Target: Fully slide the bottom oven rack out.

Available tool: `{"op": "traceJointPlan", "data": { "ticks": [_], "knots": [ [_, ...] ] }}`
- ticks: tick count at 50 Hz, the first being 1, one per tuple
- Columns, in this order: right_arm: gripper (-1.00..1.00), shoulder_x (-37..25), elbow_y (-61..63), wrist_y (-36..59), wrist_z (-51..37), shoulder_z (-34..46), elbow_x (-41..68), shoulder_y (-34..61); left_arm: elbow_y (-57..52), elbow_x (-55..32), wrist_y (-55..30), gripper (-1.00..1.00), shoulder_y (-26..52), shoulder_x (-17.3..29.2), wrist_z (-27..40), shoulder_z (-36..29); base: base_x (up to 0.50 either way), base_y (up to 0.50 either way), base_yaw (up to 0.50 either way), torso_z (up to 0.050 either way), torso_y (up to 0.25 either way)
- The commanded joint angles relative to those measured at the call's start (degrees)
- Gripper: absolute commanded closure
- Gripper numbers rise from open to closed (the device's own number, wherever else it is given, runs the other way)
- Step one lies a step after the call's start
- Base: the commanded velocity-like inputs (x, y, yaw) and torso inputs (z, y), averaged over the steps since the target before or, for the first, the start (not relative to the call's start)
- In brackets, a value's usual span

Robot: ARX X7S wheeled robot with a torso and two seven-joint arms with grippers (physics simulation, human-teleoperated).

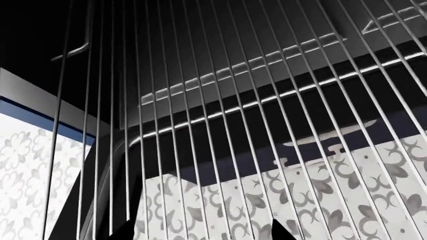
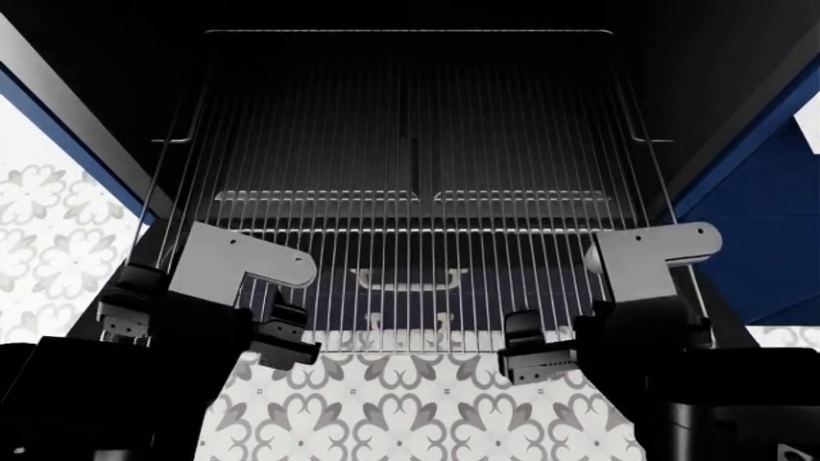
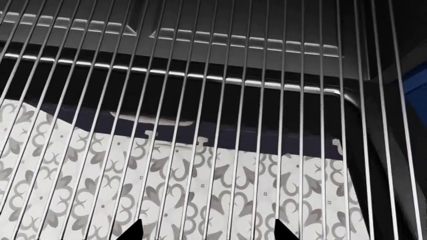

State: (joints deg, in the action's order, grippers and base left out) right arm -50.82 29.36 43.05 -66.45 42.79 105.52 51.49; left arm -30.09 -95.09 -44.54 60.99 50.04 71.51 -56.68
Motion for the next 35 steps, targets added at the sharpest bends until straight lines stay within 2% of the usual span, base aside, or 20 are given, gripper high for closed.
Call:
{"op": "traceJointPlan", "data": {
  "ticks": [1, 35],
  "knots": [
    [-1.00, -4.18, -1.11, -2.43, -2.28, 7.53, 4.16, -16.00, 7.66, -9.65, 3.14, -1.00, -13.48, -0.20, -2.96, -11.13, 0.00, 0.00, 0.00, 0.000, -0.020],
    [-1.00, -10.86, 10.25, -9.69, -3.91, 7.89, 2.85, -27.55, 0.02, -10.01, 7.62, -1.00, -22.33, 5.10, -1.03, -12.93, 0.00, 0.00, 0.00, 0.000, -0.019]
  ]
}}
